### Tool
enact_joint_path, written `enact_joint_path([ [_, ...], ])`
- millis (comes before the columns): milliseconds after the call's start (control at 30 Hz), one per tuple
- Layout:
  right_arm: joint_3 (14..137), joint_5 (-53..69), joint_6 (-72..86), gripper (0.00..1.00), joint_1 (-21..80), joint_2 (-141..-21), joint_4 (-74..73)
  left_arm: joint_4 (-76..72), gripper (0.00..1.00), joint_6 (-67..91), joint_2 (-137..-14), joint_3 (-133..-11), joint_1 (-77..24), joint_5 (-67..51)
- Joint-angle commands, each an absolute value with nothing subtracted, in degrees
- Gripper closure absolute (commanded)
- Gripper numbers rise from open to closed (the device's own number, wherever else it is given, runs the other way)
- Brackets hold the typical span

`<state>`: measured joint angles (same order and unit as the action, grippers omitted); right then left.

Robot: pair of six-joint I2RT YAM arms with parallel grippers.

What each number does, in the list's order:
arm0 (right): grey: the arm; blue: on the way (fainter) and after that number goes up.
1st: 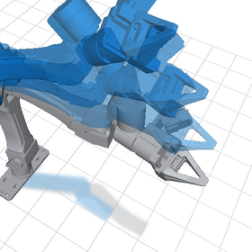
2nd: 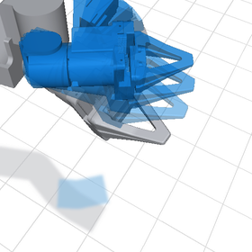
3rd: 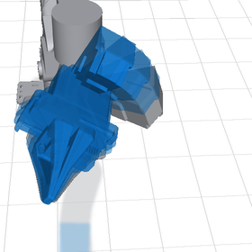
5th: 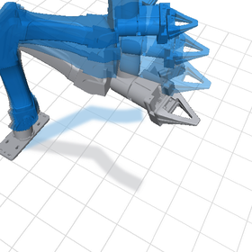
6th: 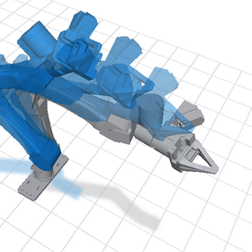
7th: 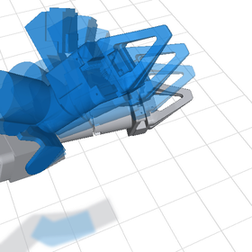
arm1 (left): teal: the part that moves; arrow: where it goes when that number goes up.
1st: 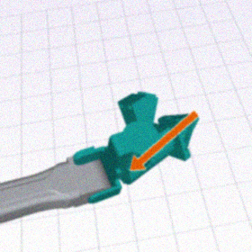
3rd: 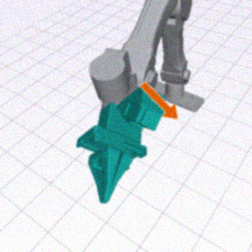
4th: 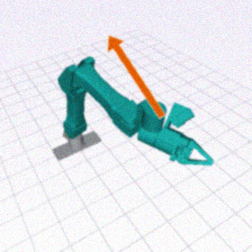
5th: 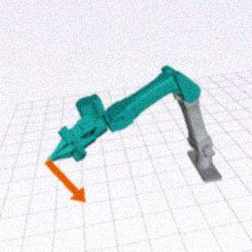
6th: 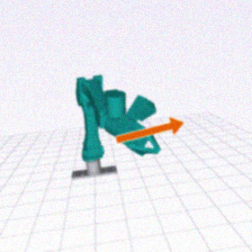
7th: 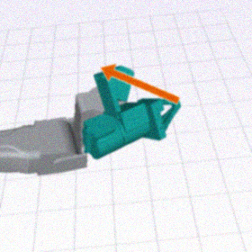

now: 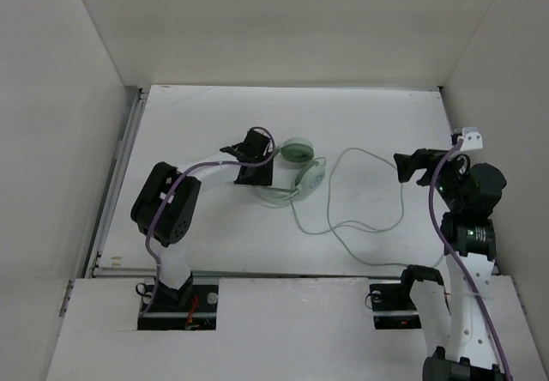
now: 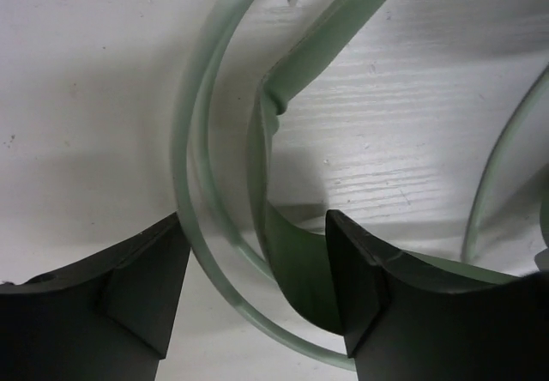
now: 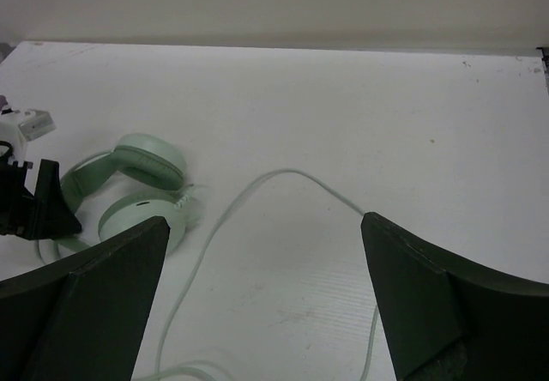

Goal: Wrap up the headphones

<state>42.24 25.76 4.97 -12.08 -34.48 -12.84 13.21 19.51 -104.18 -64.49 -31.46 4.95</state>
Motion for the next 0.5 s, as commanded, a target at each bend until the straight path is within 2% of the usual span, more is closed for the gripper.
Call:
enact_joint_path([
  [0,42.8,27.07,6.85,0.0,-13.58,-33.58,-9.75,12.13,0.44,22.24,-104.32,-63.45,-31.25,2.37],
  [100,42.63,27.16,6.94,0.0,-14.28,-32.7,-10.28,11.25,0.62,22.24,-107.04,-65.3,-30.89,2.29],
  [167,42.63,27.25,6.94,0.0,-14.72,-32.26,-10.81,10.9,0.79,22.24,-108.45,-66.35,-31.07,2.2],
  [233,42.63,27.25,6.86,0.0,-15.07,-31.82,-11.25,10.81,0.91,22.15,-109.51,-67.23,-31.59,2.55],
  [367,42.28,27.51,6.15,0.0,-15.43,-31.29,-12.04,9.93,1.0,21.18,-110.04,-68.81,-32.56,2.55],
  [467,41.92,29.0,4.84,0.0,-15.16,-31.11,-12.74,10.11,1.0,20.05,-108.38,-71.27,-33.0,3.16],
])
